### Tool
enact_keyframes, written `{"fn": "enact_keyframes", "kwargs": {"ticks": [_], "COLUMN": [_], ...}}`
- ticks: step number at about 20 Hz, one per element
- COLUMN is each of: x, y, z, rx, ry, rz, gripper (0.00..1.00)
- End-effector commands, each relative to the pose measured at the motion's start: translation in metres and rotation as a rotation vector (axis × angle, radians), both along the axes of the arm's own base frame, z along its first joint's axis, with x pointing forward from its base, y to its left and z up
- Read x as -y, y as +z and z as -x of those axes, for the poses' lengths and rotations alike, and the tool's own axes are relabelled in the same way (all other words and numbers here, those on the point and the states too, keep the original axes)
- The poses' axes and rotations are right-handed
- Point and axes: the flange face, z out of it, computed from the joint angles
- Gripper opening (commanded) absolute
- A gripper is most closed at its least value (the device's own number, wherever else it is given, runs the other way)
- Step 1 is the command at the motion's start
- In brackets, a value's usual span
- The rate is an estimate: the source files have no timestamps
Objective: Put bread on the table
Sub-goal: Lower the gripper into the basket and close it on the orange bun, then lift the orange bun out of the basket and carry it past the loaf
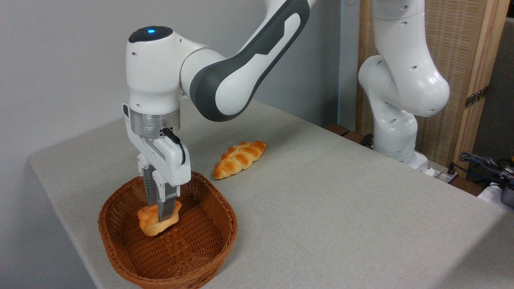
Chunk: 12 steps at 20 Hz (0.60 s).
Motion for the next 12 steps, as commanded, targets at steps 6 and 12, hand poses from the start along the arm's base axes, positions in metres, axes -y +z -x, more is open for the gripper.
{"fn": "enact_keyframes", "kwargs": {"ticks": [6, 12], "x": [-0.02, -0.049], "y": [0.054, 0.115], "z": [0.021, 0.067], "rx": [-0.024, -0.092], "ry": [0.003, -0.047], "rz": [0.018, 0.02], "gripper": [0.07, 0.11]}}
